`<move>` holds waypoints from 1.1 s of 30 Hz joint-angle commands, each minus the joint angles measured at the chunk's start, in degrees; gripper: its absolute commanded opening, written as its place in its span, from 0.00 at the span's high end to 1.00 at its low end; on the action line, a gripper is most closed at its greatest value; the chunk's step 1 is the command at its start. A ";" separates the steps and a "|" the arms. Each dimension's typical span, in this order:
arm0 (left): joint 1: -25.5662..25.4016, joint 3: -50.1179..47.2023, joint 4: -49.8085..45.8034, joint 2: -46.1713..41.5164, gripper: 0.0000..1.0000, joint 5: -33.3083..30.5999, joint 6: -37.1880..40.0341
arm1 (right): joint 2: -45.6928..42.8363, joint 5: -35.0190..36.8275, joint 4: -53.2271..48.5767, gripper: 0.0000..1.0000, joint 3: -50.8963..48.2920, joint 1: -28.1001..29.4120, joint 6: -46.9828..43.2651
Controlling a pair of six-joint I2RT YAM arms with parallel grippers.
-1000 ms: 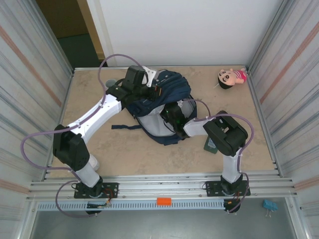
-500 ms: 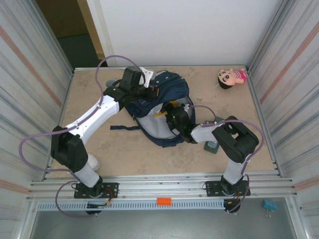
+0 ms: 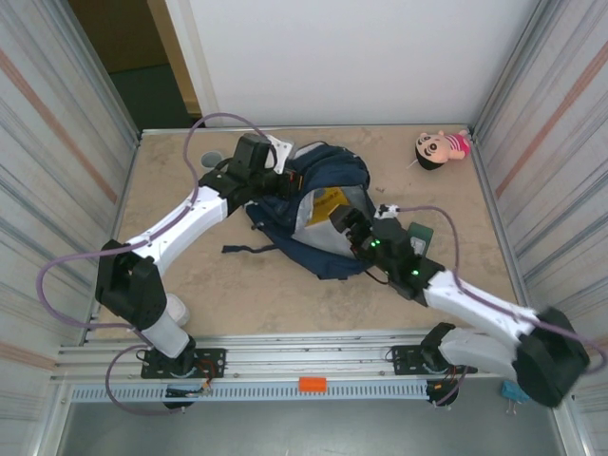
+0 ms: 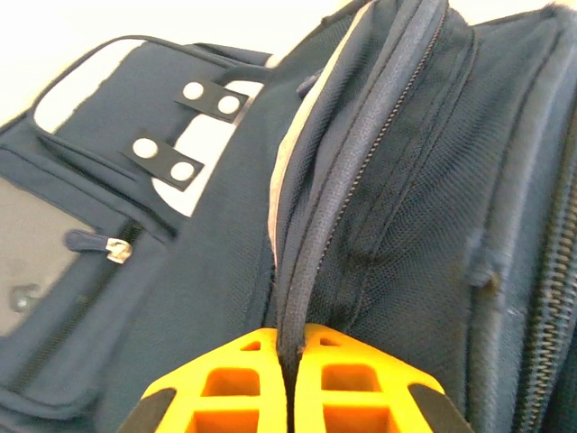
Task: Pack the student bag
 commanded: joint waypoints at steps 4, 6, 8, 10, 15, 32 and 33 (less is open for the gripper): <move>-4.72 -7.76 4.00 0.73 1.00 -4.03 1.30 | -14.68 3.28 -27.55 0.01 4.81 -1.42 -19.45; -5.88 -10.44 5.35 1.97 1.00 -3.98 0.13 | -16.31 1.29 -30.11 0.01 6.06 -2.59 -22.72; -6.94 -13.15 7.90 2.63 1.00 -3.15 -1.38 | -16.91 -1.83 -31.55 0.01 6.80 -4.02 -25.17; -8.74 -15.16 9.22 3.43 1.00 -3.87 -1.91 | -17.18 -5.04 -31.77 0.01 7.30 -5.44 -28.51; -11.40 -19.36 11.78 4.49 0.79 -1.86 -5.66 | -16.40 -10.76 -32.39 0.01 8.39 -7.11 -40.38; 6.40 -33.49 12.30 -22.77 0.32 2.28 -17.03 | 18.18 0.70 -32.61 0.01 19.53 15.39 -92.20; 7.37 -34.29 11.51 -24.05 0.31 2.04 -16.97 | 21.16 0.85 -31.49 0.03 20.08 15.39 -93.17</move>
